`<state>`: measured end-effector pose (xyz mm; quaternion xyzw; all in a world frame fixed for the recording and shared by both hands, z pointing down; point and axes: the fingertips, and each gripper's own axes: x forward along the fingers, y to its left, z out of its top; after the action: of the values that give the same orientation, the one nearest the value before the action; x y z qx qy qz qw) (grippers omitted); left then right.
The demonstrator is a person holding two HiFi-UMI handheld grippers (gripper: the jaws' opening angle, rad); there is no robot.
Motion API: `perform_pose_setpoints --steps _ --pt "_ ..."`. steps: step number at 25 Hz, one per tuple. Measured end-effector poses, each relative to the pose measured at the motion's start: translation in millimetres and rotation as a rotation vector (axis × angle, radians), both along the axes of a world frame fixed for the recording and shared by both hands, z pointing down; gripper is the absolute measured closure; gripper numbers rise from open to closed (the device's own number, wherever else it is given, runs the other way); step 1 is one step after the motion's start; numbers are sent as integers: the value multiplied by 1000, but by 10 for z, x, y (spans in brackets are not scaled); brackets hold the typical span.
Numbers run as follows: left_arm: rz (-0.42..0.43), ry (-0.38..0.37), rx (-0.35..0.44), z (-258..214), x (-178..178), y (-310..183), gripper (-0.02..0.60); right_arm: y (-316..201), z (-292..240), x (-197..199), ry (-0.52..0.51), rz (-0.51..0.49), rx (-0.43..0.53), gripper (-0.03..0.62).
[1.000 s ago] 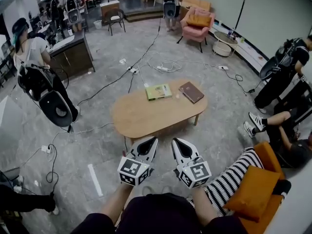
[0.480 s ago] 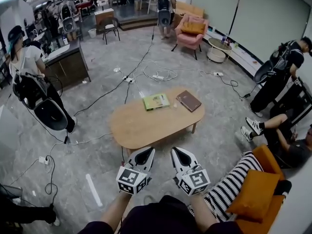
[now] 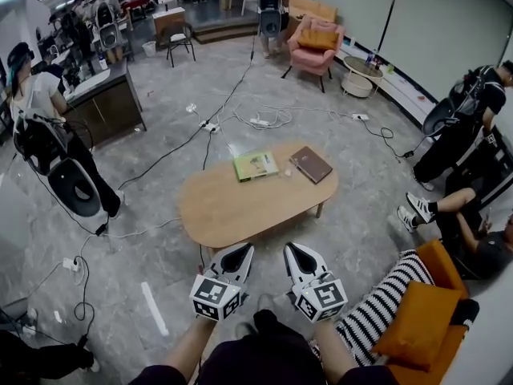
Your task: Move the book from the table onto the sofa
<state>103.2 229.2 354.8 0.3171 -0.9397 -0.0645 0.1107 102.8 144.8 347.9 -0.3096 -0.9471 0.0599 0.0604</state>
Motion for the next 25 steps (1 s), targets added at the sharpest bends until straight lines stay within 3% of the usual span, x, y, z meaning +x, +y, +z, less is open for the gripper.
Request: perform_pose_setpoints --steps 13,25 --pt "-22 41 -16 154 -927 -363 568 -288 191 -964 46 -61 -9 569" --pt "-48 59 -39 220 -1351 -622 568 -545 258 -1428 61 -95 -45 569"
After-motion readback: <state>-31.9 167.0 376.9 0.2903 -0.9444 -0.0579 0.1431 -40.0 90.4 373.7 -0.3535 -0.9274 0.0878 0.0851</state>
